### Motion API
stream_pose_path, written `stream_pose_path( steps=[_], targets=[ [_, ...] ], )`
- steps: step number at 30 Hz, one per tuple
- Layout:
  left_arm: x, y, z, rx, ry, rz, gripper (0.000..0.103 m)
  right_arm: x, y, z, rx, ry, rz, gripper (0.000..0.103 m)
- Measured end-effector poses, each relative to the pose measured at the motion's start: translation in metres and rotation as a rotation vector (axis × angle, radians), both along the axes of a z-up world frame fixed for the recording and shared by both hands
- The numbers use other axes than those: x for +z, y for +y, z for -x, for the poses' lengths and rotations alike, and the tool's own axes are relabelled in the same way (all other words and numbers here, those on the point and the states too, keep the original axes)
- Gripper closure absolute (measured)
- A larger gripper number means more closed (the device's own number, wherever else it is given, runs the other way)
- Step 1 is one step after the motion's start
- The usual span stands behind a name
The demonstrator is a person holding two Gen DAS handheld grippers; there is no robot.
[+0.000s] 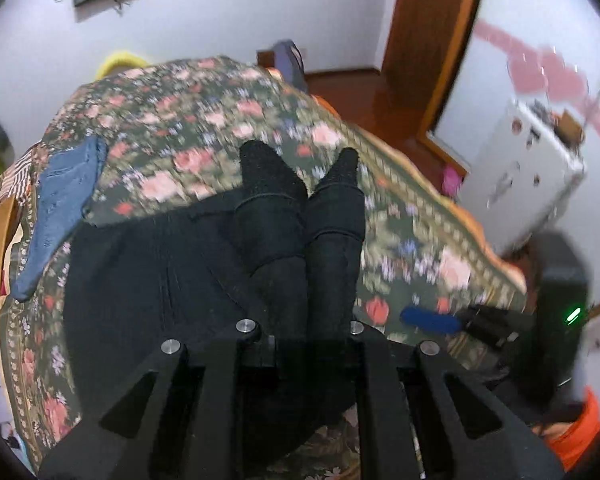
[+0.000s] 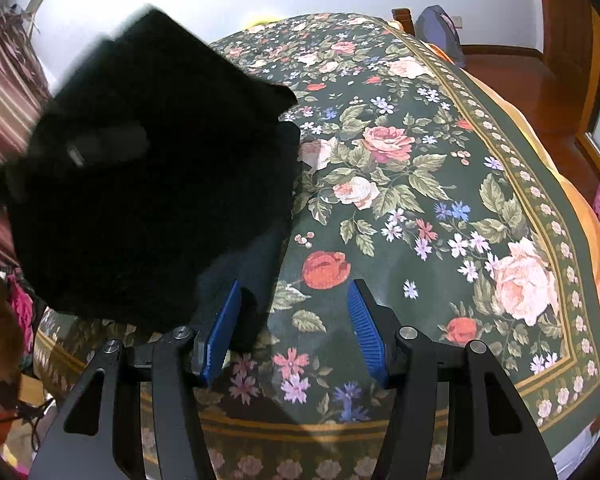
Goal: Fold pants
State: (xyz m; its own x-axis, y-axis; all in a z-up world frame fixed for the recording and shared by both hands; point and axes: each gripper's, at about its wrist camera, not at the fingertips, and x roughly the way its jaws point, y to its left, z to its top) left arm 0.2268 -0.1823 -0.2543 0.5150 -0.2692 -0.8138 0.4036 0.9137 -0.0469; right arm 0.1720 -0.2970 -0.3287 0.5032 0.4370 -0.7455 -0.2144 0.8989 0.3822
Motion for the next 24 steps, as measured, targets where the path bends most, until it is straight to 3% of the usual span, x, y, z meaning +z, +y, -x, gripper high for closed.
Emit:
stream_pose_path(
  steps=[3,5,6,7,9,14,18,22,24],
  targets=[
    [-0.011,-0.007,0.005,-0.018,0.026,-0.053,0.089,0.001,-0.003,0.003,-0.009,0.0,0.002,0.051],
    [-0.014,-0.009,0.006,-0.029,0.035,-0.069,0.079,0.002,-0.004,0.004,-0.013,-0.002,0.001,0.051],
    [-0.013,-0.009,0.005,-0.044,0.047,-0.062,0.063,0.003,-0.005,0.006,-0.013,-0.002,0.002,0.051],
    [-0.009,-0.008,0.008,-0.071,0.058,-0.034,0.036,0.004,-0.005,0.006,-0.01,-0.003,0.004,0.051],
    [0.003,-0.002,0.015,-0.074,0.006,0.005,0.019,0.005,-0.005,0.007,-0.006,-0.004,0.017,0.051],
    [0.043,0.022,0.015,-0.045,-0.111,0.013,0.017,0.008,-0.007,0.011,0.006,0.007,0.032,0.051],
    [0.06,0.056,-0.022,0.057,-0.183,-0.088,0.014,0.013,0.0,0.018,0.051,0.0,0.025,0.051],
    [0.04,0.101,-0.087,0.166,-0.133,-0.207,0.014,0.015,0.01,0.021,0.097,0.019,-0.041,0.051],
    [0.025,0.116,-0.109,0.177,-0.084,-0.226,0.014,0.014,0.018,0.019,0.128,0.018,-0.066,0.051]
  ],
)
